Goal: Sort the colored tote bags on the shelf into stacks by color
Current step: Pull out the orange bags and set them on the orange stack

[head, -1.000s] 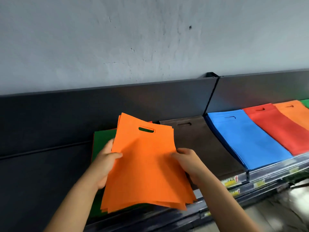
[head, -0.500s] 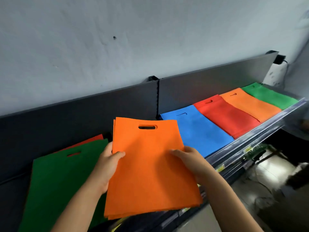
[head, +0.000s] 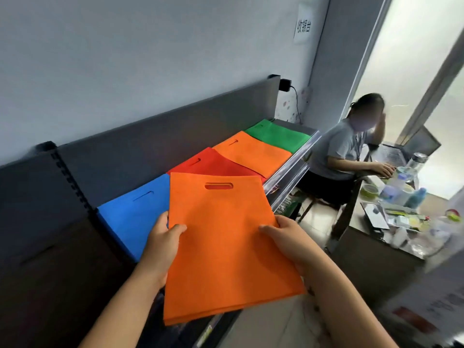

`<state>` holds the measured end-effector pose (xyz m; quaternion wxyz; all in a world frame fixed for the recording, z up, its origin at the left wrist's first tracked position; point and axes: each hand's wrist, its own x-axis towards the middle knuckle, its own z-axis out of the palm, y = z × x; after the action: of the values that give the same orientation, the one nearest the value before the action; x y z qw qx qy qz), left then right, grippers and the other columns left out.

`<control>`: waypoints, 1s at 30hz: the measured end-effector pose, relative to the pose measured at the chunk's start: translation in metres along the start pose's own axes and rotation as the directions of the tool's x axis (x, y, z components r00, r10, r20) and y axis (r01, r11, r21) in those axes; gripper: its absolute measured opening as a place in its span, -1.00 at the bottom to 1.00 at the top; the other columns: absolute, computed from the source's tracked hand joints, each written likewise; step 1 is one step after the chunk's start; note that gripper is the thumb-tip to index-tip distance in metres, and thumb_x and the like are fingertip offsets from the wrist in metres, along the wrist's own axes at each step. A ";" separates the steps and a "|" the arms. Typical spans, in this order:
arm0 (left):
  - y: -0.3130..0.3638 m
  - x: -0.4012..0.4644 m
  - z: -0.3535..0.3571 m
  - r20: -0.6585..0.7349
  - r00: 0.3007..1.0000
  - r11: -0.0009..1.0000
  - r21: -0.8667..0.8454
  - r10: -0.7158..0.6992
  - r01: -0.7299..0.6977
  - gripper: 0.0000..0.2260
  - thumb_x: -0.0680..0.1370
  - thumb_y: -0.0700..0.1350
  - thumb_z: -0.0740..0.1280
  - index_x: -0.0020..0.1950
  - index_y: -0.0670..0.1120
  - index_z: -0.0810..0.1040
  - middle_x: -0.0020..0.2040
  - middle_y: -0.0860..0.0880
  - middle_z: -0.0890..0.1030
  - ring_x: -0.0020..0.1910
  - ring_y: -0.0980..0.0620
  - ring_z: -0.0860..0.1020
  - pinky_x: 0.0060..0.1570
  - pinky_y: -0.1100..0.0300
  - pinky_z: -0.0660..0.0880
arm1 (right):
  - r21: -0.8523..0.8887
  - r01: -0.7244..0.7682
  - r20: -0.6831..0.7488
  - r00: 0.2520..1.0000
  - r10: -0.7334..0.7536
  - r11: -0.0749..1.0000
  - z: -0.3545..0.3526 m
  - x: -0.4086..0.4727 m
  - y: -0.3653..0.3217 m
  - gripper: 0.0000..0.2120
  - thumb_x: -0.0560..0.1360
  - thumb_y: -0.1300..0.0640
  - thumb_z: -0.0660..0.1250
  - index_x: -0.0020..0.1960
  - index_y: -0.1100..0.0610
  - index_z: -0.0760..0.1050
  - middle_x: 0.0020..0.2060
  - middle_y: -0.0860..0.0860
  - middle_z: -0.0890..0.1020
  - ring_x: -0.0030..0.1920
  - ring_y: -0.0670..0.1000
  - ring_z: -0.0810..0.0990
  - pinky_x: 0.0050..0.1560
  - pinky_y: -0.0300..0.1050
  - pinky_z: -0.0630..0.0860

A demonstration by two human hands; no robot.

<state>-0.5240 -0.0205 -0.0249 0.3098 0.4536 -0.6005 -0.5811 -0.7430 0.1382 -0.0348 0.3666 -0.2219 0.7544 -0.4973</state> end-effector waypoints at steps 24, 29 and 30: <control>0.052 0.208 0.175 0.107 0.994 0.973 0.226 0.029 -0.052 -0.81 0.61 -0.19 0.28 0.17 0.03 0.54 0.04 -0.02 0.68 -0.02 -0.03 0.65 -0.01 0.01 0.60 | -0.111 -0.017 -0.149 0.989 0.000 0.994 -0.128 0.223 -0.056 -0.85 0.61 0.15 0.38 0.14 0.02 0.67 -0.10 0.05 0.79 -0.12 0.13 0.80 0.06 0.22 0.73; 0.057 0.267 0.190 0.062 0.998 0.958 0.284 0.026 -0.043 -0.87 0.59 -0.19 0.29 0.09 0.00 0.53 0.00 -0.05 0.67 -0.06 -0.05 0.64 -0.10 0.04 0.56 | -0.234 0.063 -0.147 0.984 -0.099 0.970 -0.129 0.298 -0.077 -0.53 0.57 0.03 0.42 0.46 0.04 0.53 0.30 0.04 0.66 0.13 0.11 0.71 0.22 0.09 0.64; 0.057 0.275 0.194 0.058 0.998 0.954 0.298 0.015 -0.032 -0.88 0.59 -0.18 0.29 0.09 0.01 0.52 -0.01 -0.04 0.66 -0.06 -0.04 0.63 -0.11 0.04 0.55 | -0.271 0.072 -0.146 0.983 -0.115 0.960 -0.130 0.311 -0.080 -0.52 0.60 0.07 0.41 0.50 0.08 0.50 0.30 0.04 0.64 0.13 0.09 0.69 0.18 0.00 0.61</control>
<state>-0.8180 -0.1930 -0.0371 0.2281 0.4719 -0.6949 -0.4924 -1.0432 -0.0355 -0.0340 0.2481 -0.2636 0.8295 -0.4253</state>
